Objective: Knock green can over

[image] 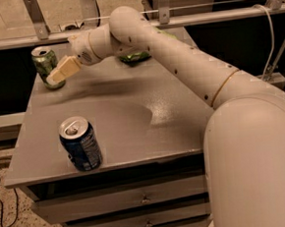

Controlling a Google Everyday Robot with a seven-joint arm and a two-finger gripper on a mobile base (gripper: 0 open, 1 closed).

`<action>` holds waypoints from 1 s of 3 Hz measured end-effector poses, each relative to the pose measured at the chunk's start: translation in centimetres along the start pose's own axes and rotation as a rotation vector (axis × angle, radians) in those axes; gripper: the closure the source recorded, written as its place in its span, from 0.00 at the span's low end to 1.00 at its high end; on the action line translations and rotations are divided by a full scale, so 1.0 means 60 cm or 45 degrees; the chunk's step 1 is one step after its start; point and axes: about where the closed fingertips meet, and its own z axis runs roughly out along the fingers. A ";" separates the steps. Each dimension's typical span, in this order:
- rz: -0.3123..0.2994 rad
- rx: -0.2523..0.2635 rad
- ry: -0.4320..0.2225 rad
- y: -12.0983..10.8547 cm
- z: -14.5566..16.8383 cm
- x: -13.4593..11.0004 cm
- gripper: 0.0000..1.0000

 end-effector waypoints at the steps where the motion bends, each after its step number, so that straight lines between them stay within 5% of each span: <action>1: 0.018 -0.061 -0.045 0.025 0.042 -0.008 0.15; 3: 0.034 -0.049 -0.060 0.030 0.066 0.006 0.60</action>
Offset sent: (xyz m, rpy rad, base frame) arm -0.0068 0.0499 -0.0235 0.0652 0.0305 0.0479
